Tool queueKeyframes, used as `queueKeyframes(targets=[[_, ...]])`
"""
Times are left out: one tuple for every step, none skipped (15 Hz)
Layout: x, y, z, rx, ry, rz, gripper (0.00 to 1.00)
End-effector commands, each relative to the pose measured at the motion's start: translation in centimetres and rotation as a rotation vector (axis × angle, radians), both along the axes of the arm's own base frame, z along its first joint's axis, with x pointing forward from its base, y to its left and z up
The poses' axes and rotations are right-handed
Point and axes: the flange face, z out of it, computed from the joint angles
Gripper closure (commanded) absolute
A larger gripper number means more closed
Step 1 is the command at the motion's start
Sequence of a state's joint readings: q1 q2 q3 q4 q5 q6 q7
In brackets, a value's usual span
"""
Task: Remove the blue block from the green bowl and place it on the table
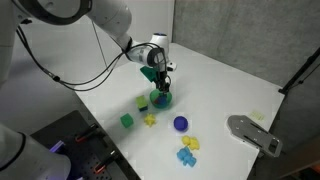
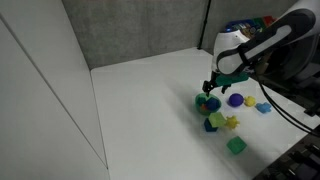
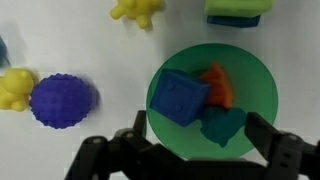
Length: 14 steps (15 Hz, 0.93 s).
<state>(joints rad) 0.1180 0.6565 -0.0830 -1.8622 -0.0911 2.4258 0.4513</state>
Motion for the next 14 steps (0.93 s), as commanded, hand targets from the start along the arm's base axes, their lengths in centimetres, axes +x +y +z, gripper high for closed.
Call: queueKeyframes(targets=[[0.2, -0.3, -1.9, -0.033, -0.020, -0.021, 0.00], [0.2, -0.4, -2.4, -0.047, -0.020, -0.026, 0.00], [0.1, -0.4, -3.0, -0.052, -0.014, -0.030, 0.00], [0.0, -0.4, -3.5, -0.059, -0.010, -0.032, 0.00], [-0.1, -0.4, -4.0, -0.065, -0.004, -0.030, 0.02], [-0.2, -0.3, -4.4, -0.074, -0.002, -0.030, 0.27], [-0.2, -0.2, -4.7, -0.081, 0.002, -0.030, 0.27], [-0.3, -0.2, -5.1, -0.088, 0.004, -0.028, 0.28], [-0.3, -0.1, -5.3, -0.092, 0.006, -0.027, 0.36], [-0.3, 0.0, -5.5, -0.098, 0.006, -0.024, 0.44], [-0.4, 0.1, -5.7, -0.101, 0.006, -0.022, 0.54], [-0.3, 0.2, -5.7, -0.105, 0.002, -0.019, 0.61], [-0.3, 0.3, -5.7, -0.108, -0.006, -0.014, 0.69], [-0.3, 0.4, -5.6, -0.111, -0.012, -0.010, 0.78]])
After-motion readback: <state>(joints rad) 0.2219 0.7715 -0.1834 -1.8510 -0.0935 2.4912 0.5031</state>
